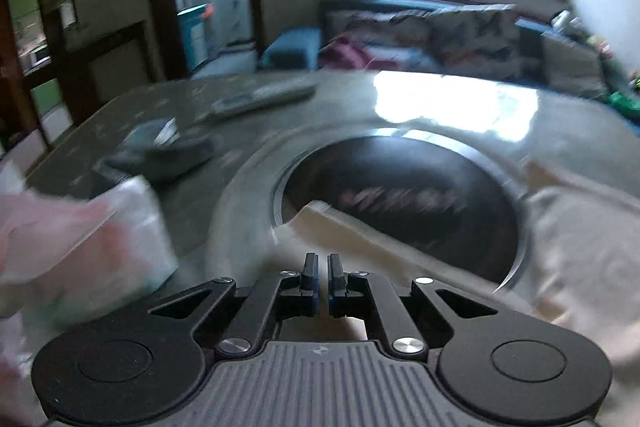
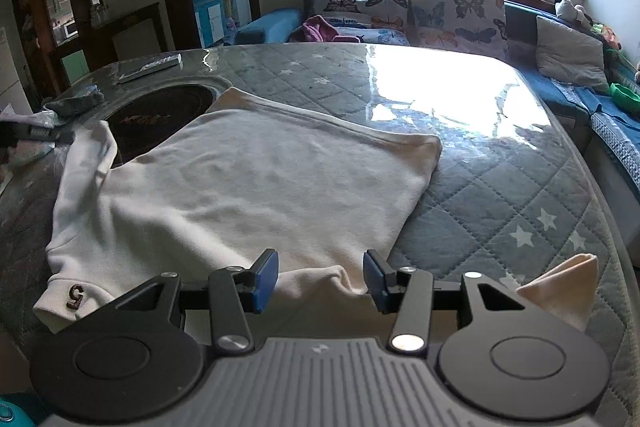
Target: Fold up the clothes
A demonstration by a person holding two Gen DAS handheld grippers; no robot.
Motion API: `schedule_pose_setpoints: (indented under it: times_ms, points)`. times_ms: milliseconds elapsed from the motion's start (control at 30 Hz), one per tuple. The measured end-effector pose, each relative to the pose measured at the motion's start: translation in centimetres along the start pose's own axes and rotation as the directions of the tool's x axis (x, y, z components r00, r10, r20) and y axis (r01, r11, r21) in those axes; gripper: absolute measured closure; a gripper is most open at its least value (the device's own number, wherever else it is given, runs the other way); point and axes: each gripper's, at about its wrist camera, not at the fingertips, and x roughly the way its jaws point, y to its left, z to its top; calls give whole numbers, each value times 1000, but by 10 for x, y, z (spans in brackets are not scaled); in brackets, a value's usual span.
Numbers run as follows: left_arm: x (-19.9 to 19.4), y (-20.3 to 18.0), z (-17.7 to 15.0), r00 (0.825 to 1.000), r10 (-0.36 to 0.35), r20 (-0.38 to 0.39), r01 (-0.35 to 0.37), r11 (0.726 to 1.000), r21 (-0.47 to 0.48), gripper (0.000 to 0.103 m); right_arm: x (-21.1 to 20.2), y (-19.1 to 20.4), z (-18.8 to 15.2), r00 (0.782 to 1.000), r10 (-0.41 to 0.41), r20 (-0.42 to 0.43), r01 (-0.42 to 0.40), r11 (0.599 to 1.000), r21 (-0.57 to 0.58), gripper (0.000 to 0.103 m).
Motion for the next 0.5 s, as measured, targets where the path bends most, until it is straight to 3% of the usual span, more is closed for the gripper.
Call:
schedule_pose_setpoints:
  times_ms: [100,200,333,500]
  points:
    - [-4,3,-2,1000,5,-14,-5,1000,-8,93,1,-8,5,1000,-4,-5,4,1000,10,55]
    - [-11,-12,6,997,-81,-3,81,997,-7,83,5,-20,13,1000,-13,-9,14,1000,28,56]
    - [-6,-50,27,970,-245,-7,245,969,29,72,19,-46,31,1000,-15,-14,16,995,99,59]
    - [18,-113,47,940,-338,-47,341,934,107,71,42,-72,48,1000,-15,-17,17,985,170,67]
